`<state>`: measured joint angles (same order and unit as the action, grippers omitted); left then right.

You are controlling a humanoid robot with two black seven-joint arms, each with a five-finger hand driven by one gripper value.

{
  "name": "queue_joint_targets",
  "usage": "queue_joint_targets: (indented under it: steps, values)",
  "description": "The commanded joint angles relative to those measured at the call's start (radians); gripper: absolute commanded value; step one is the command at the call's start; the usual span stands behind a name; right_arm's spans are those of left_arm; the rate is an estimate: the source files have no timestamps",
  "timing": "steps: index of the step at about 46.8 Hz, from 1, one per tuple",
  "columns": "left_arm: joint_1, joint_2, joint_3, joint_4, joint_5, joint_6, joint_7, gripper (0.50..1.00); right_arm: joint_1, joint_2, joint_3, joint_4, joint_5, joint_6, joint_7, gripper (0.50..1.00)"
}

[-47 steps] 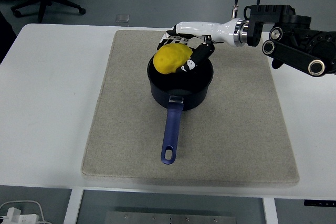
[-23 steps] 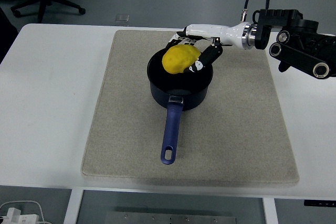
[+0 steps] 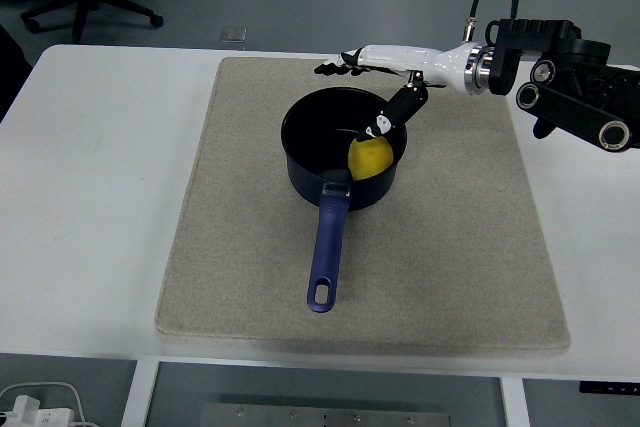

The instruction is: Put the potato in the blue pot

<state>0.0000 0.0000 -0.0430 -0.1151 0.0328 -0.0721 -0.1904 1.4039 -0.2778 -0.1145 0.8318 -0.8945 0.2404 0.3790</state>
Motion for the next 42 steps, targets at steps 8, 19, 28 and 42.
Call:
queue_joint_targets:
  steps: [8,19,28,42]
  values:
    - [0.0,0.0,0.0,0.0,-0.001,0.0,-0.001,0.994,-0.017,-0.052,0.047,-0.002,0.127,-0.004,-0.002,0.938]
    - [0.0,0.0,0.0,0.0,-0.001,0.0,-0.001,0.994,-0.042,-0.119,0.067,-0.026,0.399,-0.016,-0.003,0.938]
    - [0.0,0.0,0.0,0.0,0.001,0.0,0.0,0.994,-0.098,-0.152,0.067,-0.111,0.675,-0.027,-0.003,0.938]
    - [0.0,0.0,0.0,0.0,-0.001,0.0,-0.001,0.996,-0.209,-0.188,0.068,-0.195,1.046,-0.026,-0.018,0.938]
